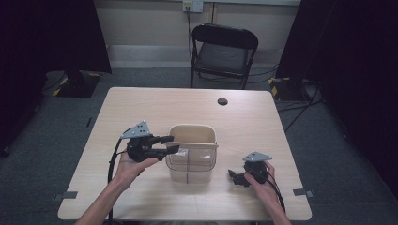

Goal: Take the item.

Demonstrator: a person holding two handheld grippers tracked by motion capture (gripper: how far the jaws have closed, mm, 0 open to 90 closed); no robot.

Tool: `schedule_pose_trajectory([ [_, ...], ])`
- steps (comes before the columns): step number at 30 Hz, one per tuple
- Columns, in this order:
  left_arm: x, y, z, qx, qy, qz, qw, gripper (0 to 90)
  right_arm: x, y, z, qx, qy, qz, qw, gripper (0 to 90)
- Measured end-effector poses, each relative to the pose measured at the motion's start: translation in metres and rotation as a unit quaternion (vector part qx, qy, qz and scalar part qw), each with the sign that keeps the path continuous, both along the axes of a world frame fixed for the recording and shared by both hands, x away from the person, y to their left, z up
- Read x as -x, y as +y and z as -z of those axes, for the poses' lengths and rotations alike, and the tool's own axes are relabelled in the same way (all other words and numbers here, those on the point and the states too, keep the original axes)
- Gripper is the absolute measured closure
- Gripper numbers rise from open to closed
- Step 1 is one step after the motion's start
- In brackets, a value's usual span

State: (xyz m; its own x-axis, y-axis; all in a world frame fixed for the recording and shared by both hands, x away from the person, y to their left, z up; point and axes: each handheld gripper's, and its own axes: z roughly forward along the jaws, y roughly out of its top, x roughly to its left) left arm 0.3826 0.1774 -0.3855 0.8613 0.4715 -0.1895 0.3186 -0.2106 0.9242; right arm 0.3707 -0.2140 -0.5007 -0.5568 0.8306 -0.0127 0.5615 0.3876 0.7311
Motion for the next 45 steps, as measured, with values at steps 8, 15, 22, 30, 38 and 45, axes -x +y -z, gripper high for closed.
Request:
schedule_pose_trajectory([
  [8,0.0011,-0.0009,0.0002,0.002,0.001,-0.002,1.0,51.2,0.0,0.0,0.0,0.0,0.0,0.0,1.0,11.4],
  [15,0.0003,-0.0006,0.0003,0.001,-0.001,0.0,1.0,51.1,0.0,0.0,-0.0001,0.001,0.0,0.0,1.0,11.5],
  [22,0.0003,-0.0007,0.0003,0.002,-0.002,0.0,1.0,50.9,0.0,0.0,0.0,0.0,0.0,0.0,1.0,11.4],
  [30,0.0003,-0.0005,0.0001,0.0,-0.001,0.001,1.0,50.9,0.0,0.0,0.0,0.0,0.0,0.0,1.0,11.4],
  [38,0.0001,-0.0006,0.0001,0.001,-0.001,0.001,1.0,51.1,0.0,0.0,0.0,0.0,0.0,0.0,1.0,11.5],
  [45,0.0001,-0.001,0.0002,0.004,0.001,0.001,1.0,50.9,0.0,0.0,0.0,0.0,0.0,0.0,1.0,11.4],
])
